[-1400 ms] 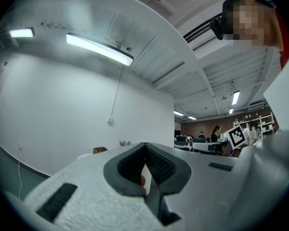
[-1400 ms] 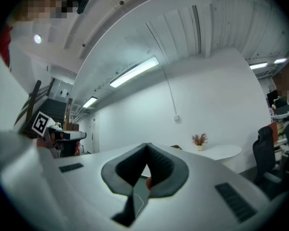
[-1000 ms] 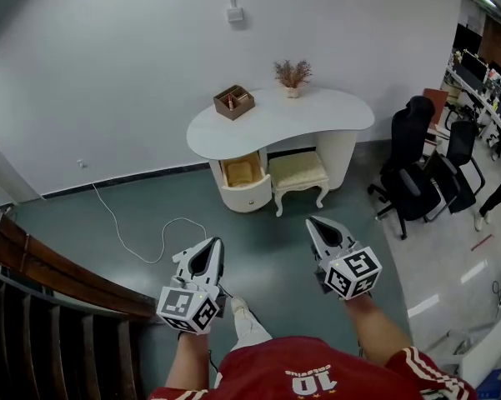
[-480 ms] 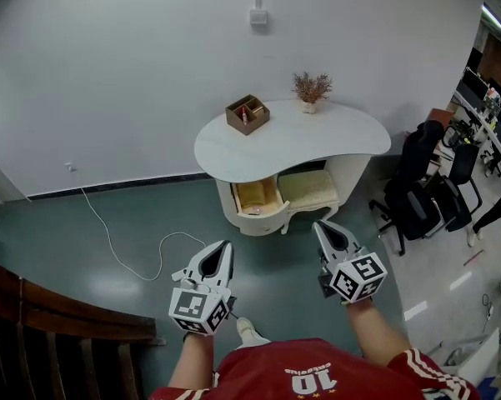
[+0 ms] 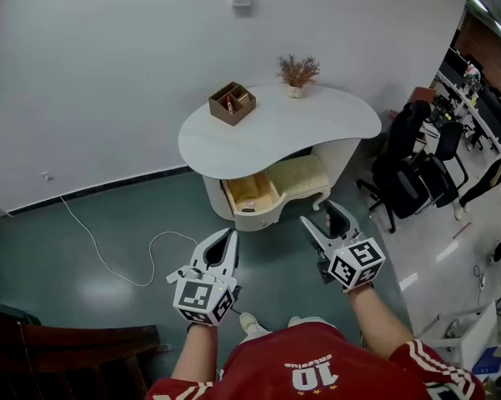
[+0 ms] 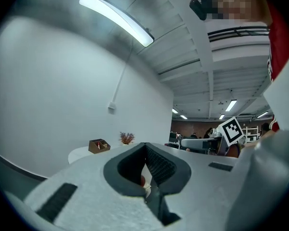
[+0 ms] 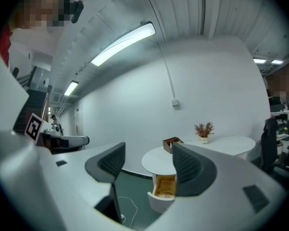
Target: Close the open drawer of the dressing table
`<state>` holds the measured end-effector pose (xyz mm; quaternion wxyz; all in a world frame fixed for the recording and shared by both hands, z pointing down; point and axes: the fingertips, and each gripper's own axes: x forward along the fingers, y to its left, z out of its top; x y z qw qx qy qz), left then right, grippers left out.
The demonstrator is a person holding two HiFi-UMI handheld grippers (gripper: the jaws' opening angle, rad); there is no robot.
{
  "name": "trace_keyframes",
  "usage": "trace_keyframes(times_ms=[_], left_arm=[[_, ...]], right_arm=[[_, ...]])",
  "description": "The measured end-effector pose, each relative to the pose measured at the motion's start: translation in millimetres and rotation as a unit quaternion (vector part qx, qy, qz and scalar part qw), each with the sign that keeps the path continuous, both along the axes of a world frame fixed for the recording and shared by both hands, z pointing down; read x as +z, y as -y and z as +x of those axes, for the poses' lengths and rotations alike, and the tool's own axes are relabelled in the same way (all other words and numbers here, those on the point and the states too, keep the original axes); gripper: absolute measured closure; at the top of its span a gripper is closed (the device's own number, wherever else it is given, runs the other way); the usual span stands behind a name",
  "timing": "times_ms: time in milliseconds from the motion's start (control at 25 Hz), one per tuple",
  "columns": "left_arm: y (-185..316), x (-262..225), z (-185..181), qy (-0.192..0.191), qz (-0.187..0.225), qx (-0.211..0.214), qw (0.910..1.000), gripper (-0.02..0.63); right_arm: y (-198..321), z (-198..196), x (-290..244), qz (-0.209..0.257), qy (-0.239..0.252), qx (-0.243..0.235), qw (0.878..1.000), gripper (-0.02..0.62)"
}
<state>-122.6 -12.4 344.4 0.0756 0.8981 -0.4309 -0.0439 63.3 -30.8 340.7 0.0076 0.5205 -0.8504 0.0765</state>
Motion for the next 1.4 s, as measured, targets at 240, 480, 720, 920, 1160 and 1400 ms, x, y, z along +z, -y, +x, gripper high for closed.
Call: trace_keyframes(times_ms=[240, 480, 720, 920, 1160, 1400], left_arm=[[13, 4, 1, 0.001, 0.003, 0.02, 0.9998, 0.603], [35, 37, 4, 0.028, 0.005, 0.029, 0.9992, 0.603], [53, 70, 5, 0.049, -0.01, 0.03, 0.9983, 0.603], [76, 89, 12, 0.053, -0.033, 0.031, 0.9976, 0.603], [107, 122, 20, 0.068, -0.07, 0.021, 0.995, 0.603], [146, 158, 23, 0.09, -0.11, -0.001, 0.9899, 0.603]], right_arm=[[16, -6, 17, 0.004, -0.027, 0.019, 0.999, 0.282], [33, -16, 90, -0.056, -0.034, 0.014, 0.998, 0.293], [45, -32, 166, -0.1, -0.062, -0.018, 0.993, 0.304], [68, -45, 231, -0.138, -0.07, -0.044, 0.987, 0.312], [98, -61, 314, -0.191, -0.08, -0.082, 0.975, 0.324], [134, -51, 382, -0.237, -0.097, -0.072, 0.964, 0.339]])
